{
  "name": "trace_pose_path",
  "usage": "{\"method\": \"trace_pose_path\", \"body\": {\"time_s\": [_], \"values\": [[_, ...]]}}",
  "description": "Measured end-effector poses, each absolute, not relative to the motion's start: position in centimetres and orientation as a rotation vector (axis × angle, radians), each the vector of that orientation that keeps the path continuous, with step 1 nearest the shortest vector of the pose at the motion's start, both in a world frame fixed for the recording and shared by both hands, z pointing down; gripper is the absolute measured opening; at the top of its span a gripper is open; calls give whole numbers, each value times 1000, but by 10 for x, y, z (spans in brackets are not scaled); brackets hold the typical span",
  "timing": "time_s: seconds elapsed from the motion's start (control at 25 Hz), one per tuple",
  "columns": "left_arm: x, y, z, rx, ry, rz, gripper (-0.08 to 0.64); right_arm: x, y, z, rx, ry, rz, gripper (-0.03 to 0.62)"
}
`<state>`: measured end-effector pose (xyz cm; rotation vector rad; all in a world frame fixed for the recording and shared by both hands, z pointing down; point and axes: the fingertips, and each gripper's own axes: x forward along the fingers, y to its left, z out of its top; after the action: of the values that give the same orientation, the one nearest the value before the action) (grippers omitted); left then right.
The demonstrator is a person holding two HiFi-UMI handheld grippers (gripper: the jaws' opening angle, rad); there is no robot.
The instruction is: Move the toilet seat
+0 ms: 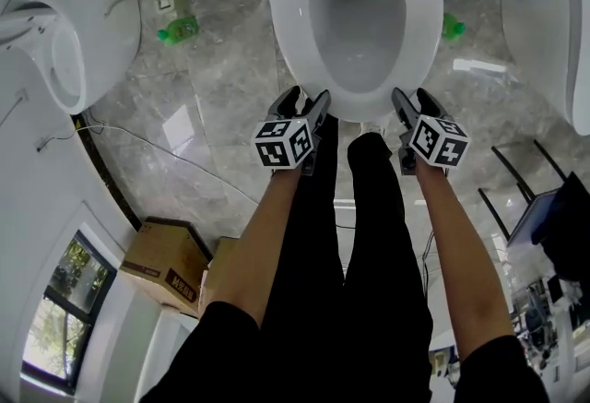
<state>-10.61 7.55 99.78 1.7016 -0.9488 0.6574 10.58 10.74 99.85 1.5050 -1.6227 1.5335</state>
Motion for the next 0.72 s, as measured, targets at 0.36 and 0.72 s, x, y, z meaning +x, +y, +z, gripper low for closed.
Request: {"method": "trace_pose_path", "body": {"time_s": [0.36,0.72], "values": [[-96,82,1025,1647,-797,639,328,106,101,1021,1478,-1637,1600,279],[-95,82,1027,1560,-744,621,331,111,96,1025,1571,-1573,1803,278]]}}
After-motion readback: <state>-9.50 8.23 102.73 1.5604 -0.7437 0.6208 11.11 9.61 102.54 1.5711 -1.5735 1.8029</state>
